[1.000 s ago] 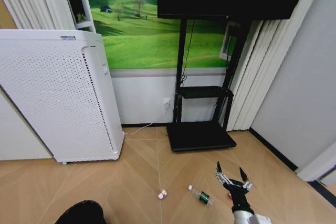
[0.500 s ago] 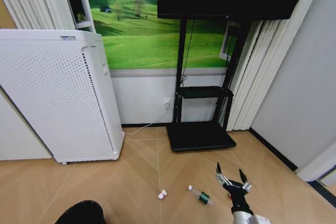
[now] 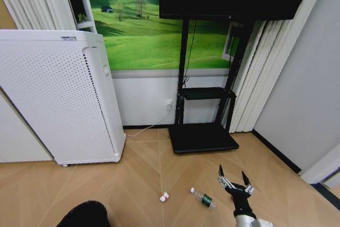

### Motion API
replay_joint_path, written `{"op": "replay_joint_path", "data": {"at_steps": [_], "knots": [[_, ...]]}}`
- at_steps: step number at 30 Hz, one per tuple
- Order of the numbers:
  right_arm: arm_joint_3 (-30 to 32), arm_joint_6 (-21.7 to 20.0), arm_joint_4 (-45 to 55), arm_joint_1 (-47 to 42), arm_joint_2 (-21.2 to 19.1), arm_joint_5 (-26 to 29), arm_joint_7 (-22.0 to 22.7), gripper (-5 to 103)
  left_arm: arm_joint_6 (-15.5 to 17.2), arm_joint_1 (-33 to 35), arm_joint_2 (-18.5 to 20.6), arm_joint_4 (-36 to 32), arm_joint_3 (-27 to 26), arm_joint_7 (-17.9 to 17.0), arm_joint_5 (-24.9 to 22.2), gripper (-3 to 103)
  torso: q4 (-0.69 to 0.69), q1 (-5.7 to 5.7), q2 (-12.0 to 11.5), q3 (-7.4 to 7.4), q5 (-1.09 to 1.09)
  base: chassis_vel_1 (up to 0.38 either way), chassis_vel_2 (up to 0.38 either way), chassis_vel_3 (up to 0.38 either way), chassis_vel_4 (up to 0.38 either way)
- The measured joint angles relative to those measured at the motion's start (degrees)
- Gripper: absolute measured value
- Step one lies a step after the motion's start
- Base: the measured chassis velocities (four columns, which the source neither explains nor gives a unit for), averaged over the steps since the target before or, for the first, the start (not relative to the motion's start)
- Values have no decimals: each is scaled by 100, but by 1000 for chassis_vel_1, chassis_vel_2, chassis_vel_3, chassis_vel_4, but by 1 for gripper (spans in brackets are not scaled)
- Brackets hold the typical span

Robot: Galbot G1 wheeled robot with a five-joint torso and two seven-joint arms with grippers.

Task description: Pick up the trash bin and place the garbage on the floor into it.

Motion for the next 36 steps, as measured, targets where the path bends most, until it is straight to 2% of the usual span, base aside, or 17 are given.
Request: {"op": "replay_joint_path", "data": {"at_steps": [1, 2, 5, 6, 8, 9, 10, 12, 14, 20, 26, 36], "knots": [[0, 50, -5, 2, 0, 1, 40, 100, -54, -13, 3, 15, -10, 71, 8, 16, 0, 0, 0, 0, -1, 0, 0, 0, 0], [0, 50, -5, 2, 0, 1, 40, 100, -54, -13, 3, 15, -10, 71, 8, 16, 0, 0, 0, 0, -1, 0, 0, 0, 0], [2, 126, -19, 4, 3, -59, 75, 100, -305, -19, 14, 40, -34, 495, 105, 3, 0, 0, 0, 0, 0, 0, 0, 0, 0], [2, 140, -24, 5, 5, -90, 92, 100, -412, -28, 13, 49, -42, 660, 155, 3, 1, 0, 1, 1, -1, 0, 0, 0, 0], [2, 146, -25, 6, 5, -101, 97, 100, -493, -38, 13, 57, -53, 774, 192, 3, 0, 0, 0, 1, -1, 0, 0, 0, 0], [3, 147, -25, 4, 5, -137, 106, 100, -655, -67, 9, 82, -90, 1011, 322, 3, 0, 0, 1, 1, 0, 0, 0, 0, 0], [3, 147, -25, 4, 5, -137, 106, 100, -655, -67, 9, 82, -90, 1011, 322, 3, 0, 0, 1, 1, 0, 0, 0, 0, 0], [39, 106, -24, -24, -5, -239, 104, 100, -973, -141, 18, 138, -255, 1448, 647, 3, 0, 0, 1, 1, 0, 0, 0, 0, 0], [44, 100, -24, -34, -15, -279, 98, 100, -1085, -172, 53, 139, -358, 1578, 681, 3, 0, 0, 1, 1, 0, 0, 0, 0, 0], [-2, 93, -25, -43, -13, -325, 83, 100, -1354, -264, 38, 130, -491, 1654, 844, 3, 0, 0, 1, 1, 0, 0, 0, 0, 0], [-80, 95, -20, -68, -34, -407, 45, 100, -1868, -358, -14, 104, -660, 1697, 1138, 3, 0, 1, 1, 1, 0, 40, 38, -41, -45], [-158, 95, -46, -71, -84, -431, 5, 100, -1993, -377, 14, 134, -814, 1706, 1064, 3, 0, 1, 1, 2, 1, 179, 167, -179, -183]]}}
